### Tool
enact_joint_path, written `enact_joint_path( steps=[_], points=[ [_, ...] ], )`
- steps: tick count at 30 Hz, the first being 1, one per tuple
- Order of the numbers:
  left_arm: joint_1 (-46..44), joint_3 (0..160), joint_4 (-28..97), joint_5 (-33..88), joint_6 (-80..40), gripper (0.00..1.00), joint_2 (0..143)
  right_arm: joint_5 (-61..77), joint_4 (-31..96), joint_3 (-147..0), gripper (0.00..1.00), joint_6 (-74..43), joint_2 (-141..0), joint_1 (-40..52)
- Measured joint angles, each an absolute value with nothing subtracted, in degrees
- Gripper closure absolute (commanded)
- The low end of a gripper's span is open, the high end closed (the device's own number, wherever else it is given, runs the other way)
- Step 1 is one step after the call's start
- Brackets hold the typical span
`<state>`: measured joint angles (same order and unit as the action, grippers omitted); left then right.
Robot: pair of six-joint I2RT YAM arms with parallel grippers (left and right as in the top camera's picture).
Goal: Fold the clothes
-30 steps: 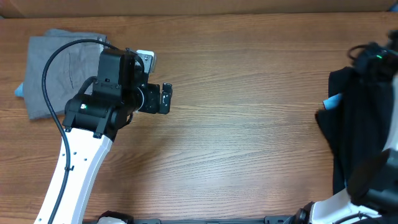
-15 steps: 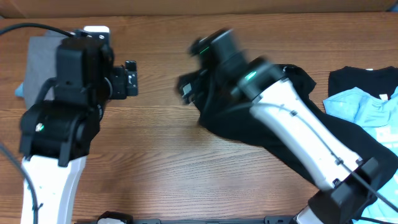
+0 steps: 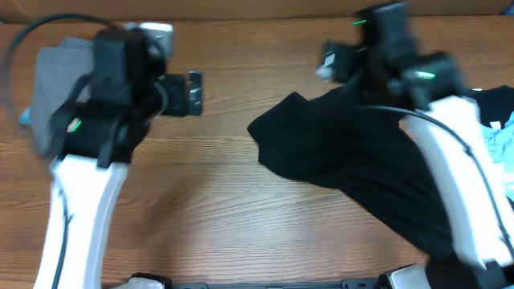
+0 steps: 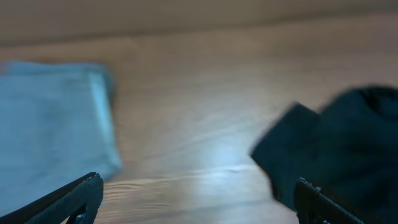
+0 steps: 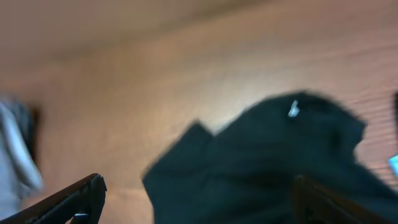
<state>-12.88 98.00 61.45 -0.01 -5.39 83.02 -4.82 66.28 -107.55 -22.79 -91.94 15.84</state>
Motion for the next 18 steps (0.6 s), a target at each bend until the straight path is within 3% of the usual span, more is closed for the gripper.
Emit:
enact_joint_path(
  steps=[9,18],
  points=[
    [-17.08,97.97,51.03,9.45,-5.85,0.0,103.37,2.66,69.28,-110.26,0.0,-23.81,-77.87,5.13],
    [-20.69,97.97,48.29,15.73,-4.51,0.03,120.2,4.64,74.08,-110.26,0.0,-23.94,-75.88,4.47]
  ],
)
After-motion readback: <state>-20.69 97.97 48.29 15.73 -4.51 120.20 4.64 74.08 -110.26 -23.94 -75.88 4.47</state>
